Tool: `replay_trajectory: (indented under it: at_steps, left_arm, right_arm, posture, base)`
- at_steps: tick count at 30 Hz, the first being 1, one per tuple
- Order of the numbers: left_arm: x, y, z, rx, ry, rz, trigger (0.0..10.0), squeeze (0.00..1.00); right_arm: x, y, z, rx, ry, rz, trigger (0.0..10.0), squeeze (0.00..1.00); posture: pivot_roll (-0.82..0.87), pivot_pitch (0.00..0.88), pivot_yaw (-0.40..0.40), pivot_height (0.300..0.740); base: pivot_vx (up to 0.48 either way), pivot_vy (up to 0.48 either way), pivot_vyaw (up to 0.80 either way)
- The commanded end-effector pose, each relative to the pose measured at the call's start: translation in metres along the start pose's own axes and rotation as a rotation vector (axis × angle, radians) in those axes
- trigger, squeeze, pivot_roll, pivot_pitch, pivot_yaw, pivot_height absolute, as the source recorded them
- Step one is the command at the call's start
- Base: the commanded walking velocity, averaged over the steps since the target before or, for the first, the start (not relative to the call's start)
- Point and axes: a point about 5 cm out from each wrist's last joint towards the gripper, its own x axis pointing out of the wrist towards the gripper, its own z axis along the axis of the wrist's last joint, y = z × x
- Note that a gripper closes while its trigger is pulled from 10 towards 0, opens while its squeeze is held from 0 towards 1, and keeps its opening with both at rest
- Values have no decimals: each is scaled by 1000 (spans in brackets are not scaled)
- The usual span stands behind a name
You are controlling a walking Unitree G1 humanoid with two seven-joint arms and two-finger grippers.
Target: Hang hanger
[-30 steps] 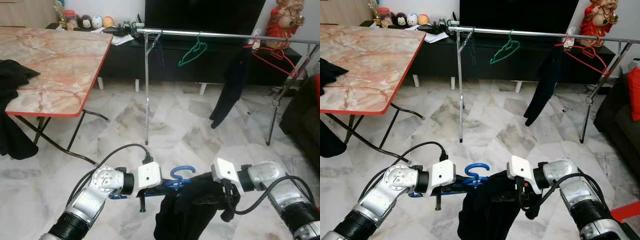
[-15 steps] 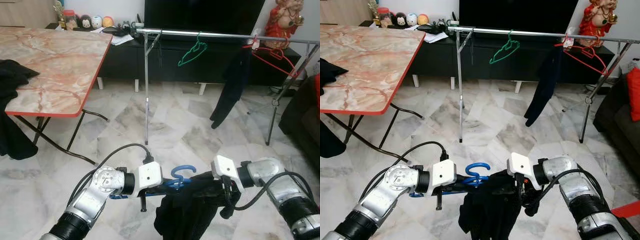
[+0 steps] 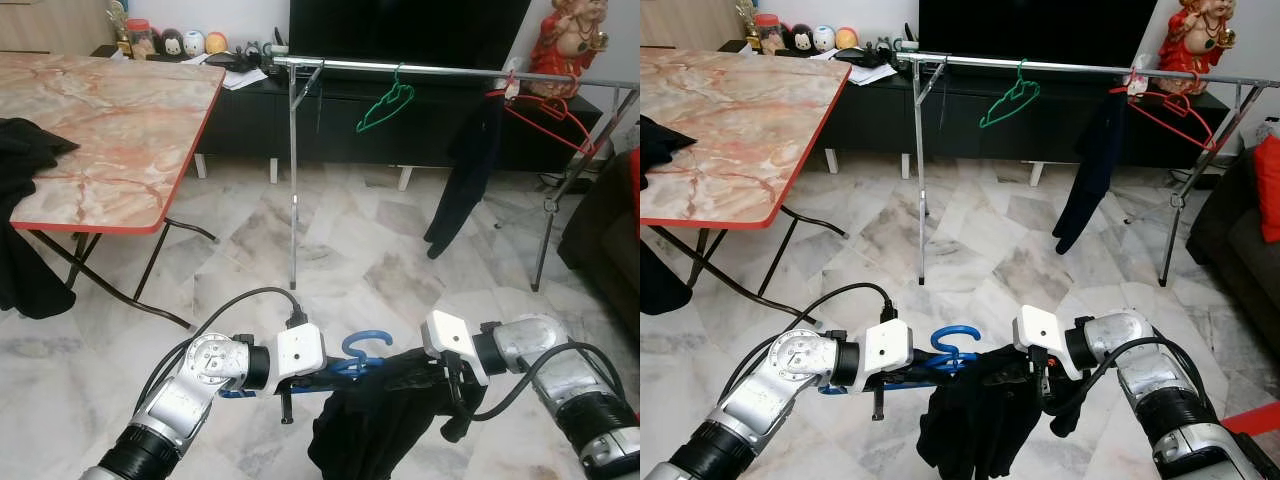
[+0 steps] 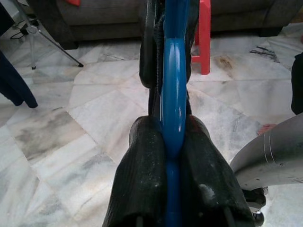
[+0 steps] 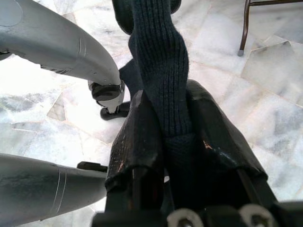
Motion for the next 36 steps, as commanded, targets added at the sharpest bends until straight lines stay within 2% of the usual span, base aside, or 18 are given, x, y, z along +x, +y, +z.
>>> replay_trajectory:
  at_steps: [1, 6, 9, 17, 18, 19, 20, 32, 36]
  left_arm:
    - [7, 5, 18, 59, -60, 1, 10000, 0]
    - [7, 5, 19, 60, -64, -3, 10000, 0]
    - [8, 6, 17, -7, -42, -2, 10000, 0]
    - [10, 6, 20, 4, -48, -23, 10000, 0]
    - [10, 5, 20, 1, -46, -29, 10000, 102]
    - [10, 5, 20, -4, -43, -32, 10000, 933]
    - [9, 5, 20, -8, -41, -34, 10000, 1000]
    - [7, 7, 19, 0, -29, -35, 10000, 1000]
    - [-3, 11, 15, 10, 12, -58, 10000, 1000]
  right_arm:
    - [6, 1, 3, -3, -27, 29, 0, 0]
    - [8, 2, 3, -2, -30, 34, 0, 0]
    - [10, 3, 3, -2, -32, 41, 0, 0]
    - [13, 4, 3, 0, -34, 50, 0, 0]
    - [13, 4, 3, 1, -34, 50, 0, 0]
    - [13, 5, 3, 1, -33, 50, 0, 0]
    - [14, 5, 3, 1, -32, 51, 0, 0]
    - [15, 6, -1, 0, -2, 50, 0, 0]
    - [14, 6, -6, -1, 30, 41, 0, 0]
  posture:
    - [7, 0, -113, 740]
    - [7, 0, -112, 740]
    - [6, 0, -111, 740]
    - [6, 0, -110, 740]
    - [7, 0, -110, 740]
    - [7, 0, -110, 740]
    - [7, 0, -110, 740]
    - [9, 0, -106, 740]
    - [11, 0, -108, 740]
  base:
    - [0, 0, 0]
    - [0, 0, 0]
    - [0, 0, 0]
    - [0, 0, 0]
    - [0, 0, 0]
    - [0, 0, 0]
    - [0, 0, 0]
    - [0, 0, 0]
    - [0, 0, 0]
